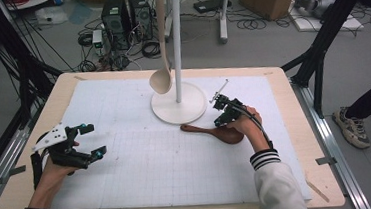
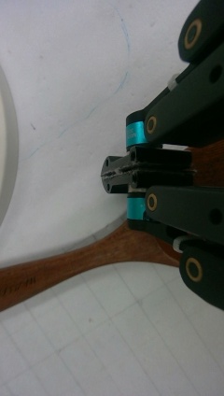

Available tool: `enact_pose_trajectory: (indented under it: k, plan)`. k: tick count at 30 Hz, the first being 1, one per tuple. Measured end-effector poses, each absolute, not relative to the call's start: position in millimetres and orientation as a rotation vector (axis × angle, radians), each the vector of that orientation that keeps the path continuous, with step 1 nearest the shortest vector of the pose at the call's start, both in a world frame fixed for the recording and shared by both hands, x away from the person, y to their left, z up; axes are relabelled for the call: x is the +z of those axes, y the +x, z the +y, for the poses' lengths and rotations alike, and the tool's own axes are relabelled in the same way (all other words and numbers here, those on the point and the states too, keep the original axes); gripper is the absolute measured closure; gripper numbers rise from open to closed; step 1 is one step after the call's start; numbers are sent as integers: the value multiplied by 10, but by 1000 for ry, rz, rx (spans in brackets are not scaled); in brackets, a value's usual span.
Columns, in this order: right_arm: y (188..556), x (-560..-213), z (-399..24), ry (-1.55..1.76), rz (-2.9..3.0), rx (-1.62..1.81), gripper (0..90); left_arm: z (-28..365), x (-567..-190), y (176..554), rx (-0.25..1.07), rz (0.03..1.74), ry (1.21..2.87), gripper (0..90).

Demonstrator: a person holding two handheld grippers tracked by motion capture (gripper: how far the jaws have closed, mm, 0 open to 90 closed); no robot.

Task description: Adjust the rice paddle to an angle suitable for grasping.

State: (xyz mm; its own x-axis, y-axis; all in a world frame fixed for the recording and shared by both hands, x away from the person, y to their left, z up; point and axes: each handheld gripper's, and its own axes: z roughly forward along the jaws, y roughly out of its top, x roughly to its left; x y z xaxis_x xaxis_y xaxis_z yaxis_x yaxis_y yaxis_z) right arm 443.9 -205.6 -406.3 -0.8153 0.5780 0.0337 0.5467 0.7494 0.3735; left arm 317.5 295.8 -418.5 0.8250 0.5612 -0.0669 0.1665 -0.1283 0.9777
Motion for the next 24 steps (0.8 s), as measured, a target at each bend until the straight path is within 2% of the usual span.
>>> enact_pose_trajectory:
  k: [24]
  plan:
    - [4265, -4042, -2180, 926, 2908, 557, 900, 2925, -4184, 3170, 372, 561, 1706, 17]
